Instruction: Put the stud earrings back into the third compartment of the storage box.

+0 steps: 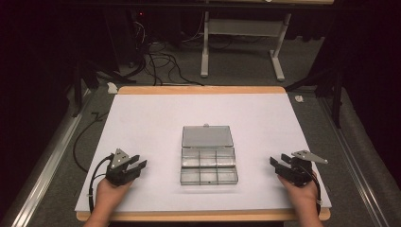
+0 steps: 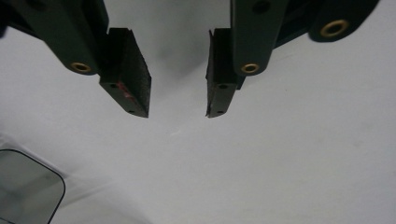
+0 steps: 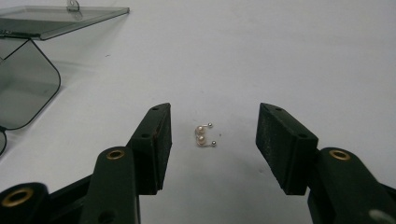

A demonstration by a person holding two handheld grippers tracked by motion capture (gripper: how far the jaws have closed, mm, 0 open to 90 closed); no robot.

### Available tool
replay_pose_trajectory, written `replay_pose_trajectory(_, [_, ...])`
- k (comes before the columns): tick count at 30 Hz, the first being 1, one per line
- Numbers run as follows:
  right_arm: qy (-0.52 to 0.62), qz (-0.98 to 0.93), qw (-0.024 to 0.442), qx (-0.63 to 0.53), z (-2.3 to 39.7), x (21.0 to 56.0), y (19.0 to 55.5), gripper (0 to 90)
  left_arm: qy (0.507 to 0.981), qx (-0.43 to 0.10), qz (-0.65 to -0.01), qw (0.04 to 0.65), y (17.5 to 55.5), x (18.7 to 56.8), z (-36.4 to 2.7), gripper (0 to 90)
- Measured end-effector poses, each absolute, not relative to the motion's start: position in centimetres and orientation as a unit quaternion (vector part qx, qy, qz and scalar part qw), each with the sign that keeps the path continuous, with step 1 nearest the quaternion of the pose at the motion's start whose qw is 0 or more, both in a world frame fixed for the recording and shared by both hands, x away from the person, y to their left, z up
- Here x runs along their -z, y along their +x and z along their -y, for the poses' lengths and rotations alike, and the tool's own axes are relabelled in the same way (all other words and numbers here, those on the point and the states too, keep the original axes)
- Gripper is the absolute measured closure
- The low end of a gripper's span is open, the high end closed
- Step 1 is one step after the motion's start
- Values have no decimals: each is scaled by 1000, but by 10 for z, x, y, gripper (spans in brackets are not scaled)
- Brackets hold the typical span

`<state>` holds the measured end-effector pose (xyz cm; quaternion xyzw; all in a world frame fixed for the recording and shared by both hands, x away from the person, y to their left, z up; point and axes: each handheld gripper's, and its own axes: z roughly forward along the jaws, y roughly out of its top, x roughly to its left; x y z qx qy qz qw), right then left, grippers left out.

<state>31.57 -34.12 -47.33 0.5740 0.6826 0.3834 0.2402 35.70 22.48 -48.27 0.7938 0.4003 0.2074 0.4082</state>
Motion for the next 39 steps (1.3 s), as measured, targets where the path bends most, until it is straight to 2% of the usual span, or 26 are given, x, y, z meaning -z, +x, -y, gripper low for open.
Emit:
replay_pose_trajectory(9, [572,-683,239,-386,341,474,313,458,788,-215,-403,412,357,481,-225,649])
replay_pose_trajectory(17, [575,-686,241,-374,339,474,315,446,792,-225,-404,399,355,483,-222,491])
replay_pose_trajectory(29, [561,-720,239,-333,326,468,314,463,807,-231,-387,382,355,484,-217,408])
replay_pose_trajectory(35, [557,-743,221,-298,317,465,315,464,806,-228,-385,387,354,483,-218,404])
replay_pose_trajectory(39, [565,-756,190,-271,314,459,316,457,808,-225,-379,391,354,483,-218,409])
